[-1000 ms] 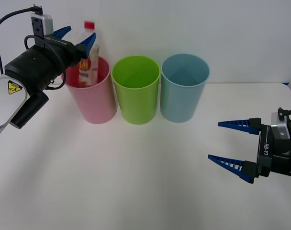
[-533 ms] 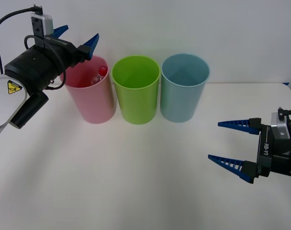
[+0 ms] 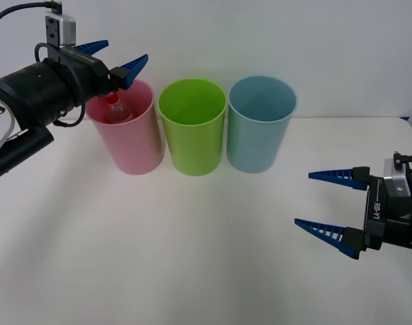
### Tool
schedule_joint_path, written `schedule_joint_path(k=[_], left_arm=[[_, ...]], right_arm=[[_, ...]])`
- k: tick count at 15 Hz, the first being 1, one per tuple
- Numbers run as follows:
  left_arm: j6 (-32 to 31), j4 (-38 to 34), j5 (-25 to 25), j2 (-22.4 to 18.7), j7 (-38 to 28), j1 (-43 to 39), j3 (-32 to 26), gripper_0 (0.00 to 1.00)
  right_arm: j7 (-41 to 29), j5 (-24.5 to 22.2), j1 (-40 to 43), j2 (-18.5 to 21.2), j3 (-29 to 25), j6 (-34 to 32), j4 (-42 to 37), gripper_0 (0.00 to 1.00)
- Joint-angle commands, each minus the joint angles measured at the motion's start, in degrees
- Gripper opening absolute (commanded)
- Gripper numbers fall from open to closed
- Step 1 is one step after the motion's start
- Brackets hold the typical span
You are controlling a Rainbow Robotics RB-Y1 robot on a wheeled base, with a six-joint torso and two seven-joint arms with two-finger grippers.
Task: Put cans in the blue bin and PET bottles in the pink bin and trash in the green bin.
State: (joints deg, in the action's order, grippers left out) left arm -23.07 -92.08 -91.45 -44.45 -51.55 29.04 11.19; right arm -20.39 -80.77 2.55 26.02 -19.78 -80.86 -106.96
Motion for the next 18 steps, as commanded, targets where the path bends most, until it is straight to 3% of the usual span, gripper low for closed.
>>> schedule_joint_path(k=[1, 5, 10, 16, 18], left_arm=[[-4.44, -5.65, 6.9, -4.51, 1.01, -3.37, -0.99, 1.0], [-16.39, -12.15, 9.54, -5.83, 6.55, -11.63, -8.29, 1.0], [-27.29, -19.71, 8.57, -5.83, 5.93, -23.41, -16.81, 1.0], [-29.93, -26.92, 7.16, -5.39, 5.4, -38.79, -22.0, 1.0], [-33.18, -28.77, 4.44, -1.69, 5.23, -41.87, -25.16, 1.0]], right_arm=[[0.0, 0.0, 0.0, 0.0, 0.0, 0.0, 0.0, 1.0], [0.0, 0.0, 0.0, 0.0, 0.0, 0.0, 0.0, 1.0], [0.0, 0.0, 0.0, 0.0, 0.0, 0.0, 0.0, 1.0], [0.0, 0.0, 0.0, 0.0, 0.0, 0.0, 0.0, 1.0], [0.0, 0.0, 0.0, 0.0, 0.0, 0.0, 0.0, 1.0]])
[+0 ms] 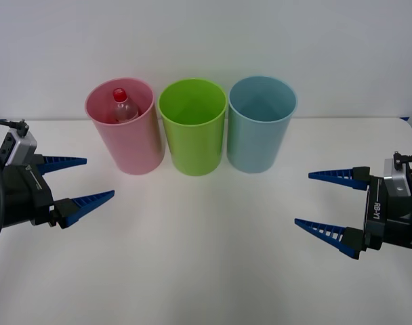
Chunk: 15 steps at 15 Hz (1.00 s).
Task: Put cans in the blue bin and PET bottles in the pink bin and trash in the green bin.
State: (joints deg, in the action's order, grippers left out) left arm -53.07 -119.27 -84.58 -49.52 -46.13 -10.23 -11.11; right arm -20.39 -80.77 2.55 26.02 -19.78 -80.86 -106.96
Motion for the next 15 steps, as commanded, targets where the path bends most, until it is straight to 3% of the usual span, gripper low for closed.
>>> schedule_joint_path(k=[1, 3, 6, 12, 15], left_arm=[[-7.13, -2.64, -4.71, 6.46, -0.27, -3.12, -5.32, 1.0], [-10.3, -5.63, -9.55, 11.99, -0.54, -5.41, -8.05, 1.0], [-10.38, -7.91, -12.71, 15.95, -0.62, -9.8, -8.66, 1.0], [-10.38, -8.79, -14.38, 16.12, 0.52, -14.37, -9.54, 1.0], [-10.38, -9.05, -14.21, 18.15, 0.78, -15.78, -9.63, 1.0]], right_arm=[[0.0, 0.0, 0.0, 0.0, 0.0, 0.0, 0.0, 1.0], [0.0, 0.0, 0.0, 0.0, 0.0, 0.0, 0.0, 1.0], [0.0, 0.0, 0.0, 0.0, 0.0, 0.0, 0.0, 1.0], [0.0, 0.0, 0.0, 0.0, 0.0, 0.0, 0.0, 1.0], [0.0, 0.0, 0.0, 0.0, 0.0, 0.0, 0.0, 1.0]])
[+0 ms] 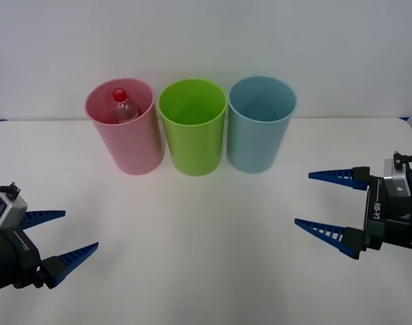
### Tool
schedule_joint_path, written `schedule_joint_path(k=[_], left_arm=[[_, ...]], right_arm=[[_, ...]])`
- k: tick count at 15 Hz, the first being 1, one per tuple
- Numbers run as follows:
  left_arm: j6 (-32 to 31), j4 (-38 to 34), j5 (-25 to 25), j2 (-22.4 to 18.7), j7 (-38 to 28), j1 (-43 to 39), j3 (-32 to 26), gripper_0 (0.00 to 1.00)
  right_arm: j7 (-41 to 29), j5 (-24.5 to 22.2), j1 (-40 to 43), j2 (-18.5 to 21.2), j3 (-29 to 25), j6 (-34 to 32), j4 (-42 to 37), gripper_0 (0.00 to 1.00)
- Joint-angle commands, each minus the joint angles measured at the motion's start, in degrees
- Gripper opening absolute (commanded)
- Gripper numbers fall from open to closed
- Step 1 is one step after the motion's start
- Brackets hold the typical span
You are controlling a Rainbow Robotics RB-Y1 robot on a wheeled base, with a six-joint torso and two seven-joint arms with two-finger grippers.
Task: Put cans in the blue bin and PET bottles in the pink bin and trash in the green bin.
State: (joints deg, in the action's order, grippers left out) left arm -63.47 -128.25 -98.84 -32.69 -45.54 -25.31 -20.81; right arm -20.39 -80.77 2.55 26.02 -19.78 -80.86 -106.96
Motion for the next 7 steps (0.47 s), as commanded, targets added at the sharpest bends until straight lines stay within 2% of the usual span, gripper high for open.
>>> schedule_joint_path(k=[1, 7], left_arm=[[0.02, -0.07, -0.21, 1.66, 0.37, -0.61, 0.07, 1.0], [0.02, -0.07, -1.01, 2.1, 0.54, -0.53, 0.07, 1.0]], right_arm=[[0.0, 0.0, 0.0, 0.0, 0.0, 0.0, 0.0, 1.0], [0.0, 0.0, 0.0, 0.0, 0.0, 0.0, 0.0, 1.0]])
